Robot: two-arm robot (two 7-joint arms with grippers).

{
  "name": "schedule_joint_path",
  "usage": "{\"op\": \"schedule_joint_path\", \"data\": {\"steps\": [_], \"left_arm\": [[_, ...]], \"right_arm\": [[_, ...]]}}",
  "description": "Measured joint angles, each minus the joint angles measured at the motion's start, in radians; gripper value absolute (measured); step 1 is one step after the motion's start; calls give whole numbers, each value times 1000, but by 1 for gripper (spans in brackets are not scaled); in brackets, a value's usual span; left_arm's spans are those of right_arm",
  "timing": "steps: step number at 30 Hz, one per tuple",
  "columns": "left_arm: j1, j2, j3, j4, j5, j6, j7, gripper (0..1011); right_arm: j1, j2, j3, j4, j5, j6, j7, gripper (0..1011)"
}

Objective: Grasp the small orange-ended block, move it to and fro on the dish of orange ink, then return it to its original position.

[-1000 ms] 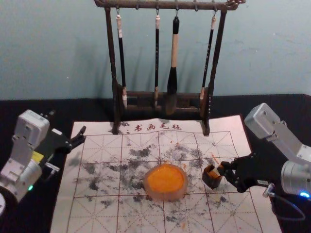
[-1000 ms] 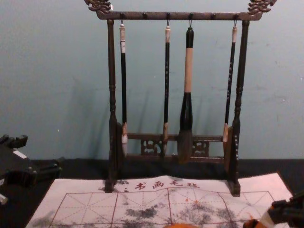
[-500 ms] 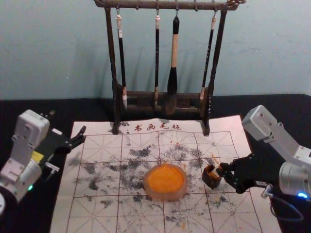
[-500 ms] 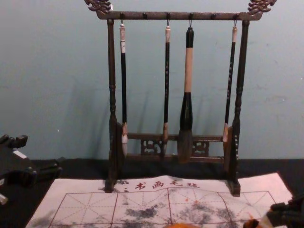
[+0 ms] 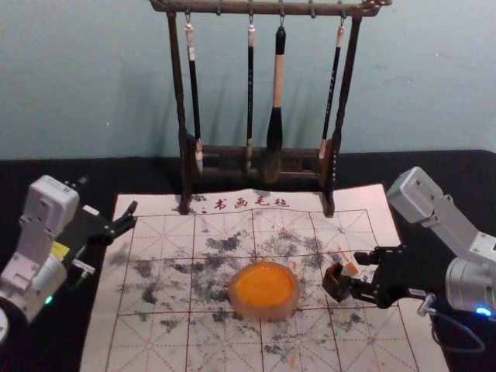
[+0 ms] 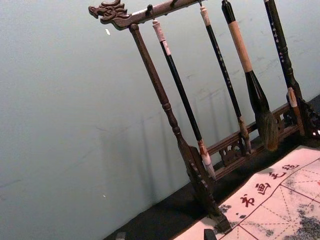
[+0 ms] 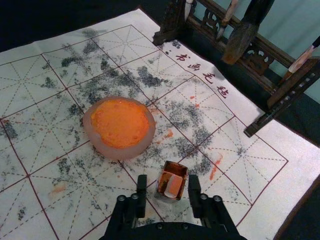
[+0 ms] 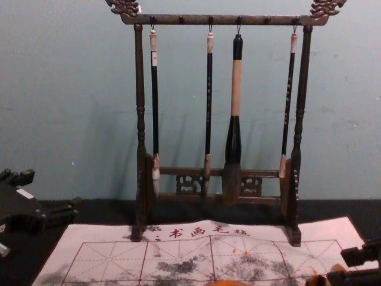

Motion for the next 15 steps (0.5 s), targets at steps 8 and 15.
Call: {"op": "schedule_joint_path", "data": {"steps": [8,15], "left_arm": [[0,0,0,0,0,0,0,1010],[0,0,0,0,0,0,0,1010]], "right_arm": [[-1,0,1,-1,1,0,0,644],[-33,-16,35,-15,4,-87,-27,868]]}}
